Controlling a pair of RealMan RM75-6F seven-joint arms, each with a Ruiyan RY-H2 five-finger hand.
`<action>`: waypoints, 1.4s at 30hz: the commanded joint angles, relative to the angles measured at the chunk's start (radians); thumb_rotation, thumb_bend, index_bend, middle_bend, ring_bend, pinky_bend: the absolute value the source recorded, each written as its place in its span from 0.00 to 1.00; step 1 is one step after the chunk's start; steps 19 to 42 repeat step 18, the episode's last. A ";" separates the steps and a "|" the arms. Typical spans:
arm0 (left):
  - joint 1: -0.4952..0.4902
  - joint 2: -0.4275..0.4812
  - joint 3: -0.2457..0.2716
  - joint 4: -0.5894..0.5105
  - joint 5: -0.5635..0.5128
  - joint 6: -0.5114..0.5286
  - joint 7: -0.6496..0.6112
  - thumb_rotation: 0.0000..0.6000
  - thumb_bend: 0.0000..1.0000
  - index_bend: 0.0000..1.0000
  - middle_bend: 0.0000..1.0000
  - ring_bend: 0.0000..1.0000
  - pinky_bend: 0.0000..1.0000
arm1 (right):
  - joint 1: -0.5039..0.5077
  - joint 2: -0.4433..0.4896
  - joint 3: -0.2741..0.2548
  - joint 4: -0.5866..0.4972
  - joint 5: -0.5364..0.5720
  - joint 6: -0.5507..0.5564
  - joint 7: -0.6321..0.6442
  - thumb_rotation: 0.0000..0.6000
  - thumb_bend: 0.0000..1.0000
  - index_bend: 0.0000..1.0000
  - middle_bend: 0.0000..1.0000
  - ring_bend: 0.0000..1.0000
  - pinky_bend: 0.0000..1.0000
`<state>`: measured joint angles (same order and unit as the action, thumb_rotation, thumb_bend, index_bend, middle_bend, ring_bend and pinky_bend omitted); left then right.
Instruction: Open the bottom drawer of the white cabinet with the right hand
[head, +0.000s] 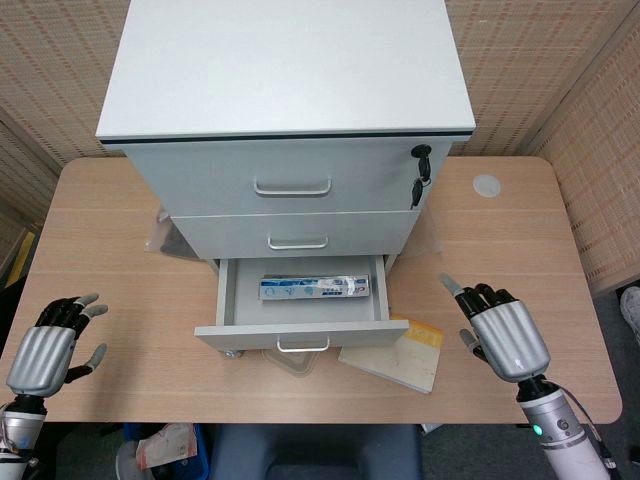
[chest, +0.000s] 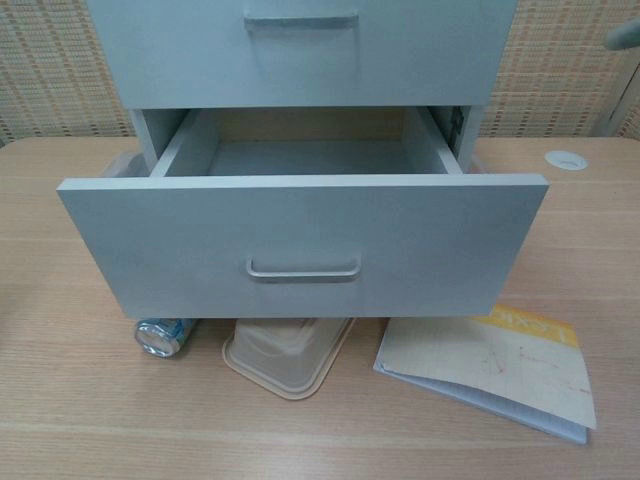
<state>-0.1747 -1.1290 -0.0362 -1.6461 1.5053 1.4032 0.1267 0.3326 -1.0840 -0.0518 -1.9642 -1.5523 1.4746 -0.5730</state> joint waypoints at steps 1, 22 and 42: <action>-0.001 -0.002 -0.001 0.001 0.001 0.000 0.002 1.00 0.33 0.25 0.19 0.16 0.15 | -0.017 0.005 0.004 0.024 0.016 -0.007 0.023 1.00 0.22 0.11 0.37 0.30 0.48; 0.003 -0.039 -0.029 0.029 -0.041 0.024 0.001 1.00 0.32 0.23 0.19 0.15 0.15 | -0.152 0.006 0.020 0.208 0.091 0.050 0.251 1.00 0.22 0.11 0.37 0.30 0.48; 0.003 -0.039 -0.029 0.029 -0.041 0.024 0.001 1.00 0.32 0.23 0.19 0.15 0.15 | -0.152 0.006 0.020 0.208 0.091 0.050 0.251 1.00 0.22 0.11 0.37 0.30 0.48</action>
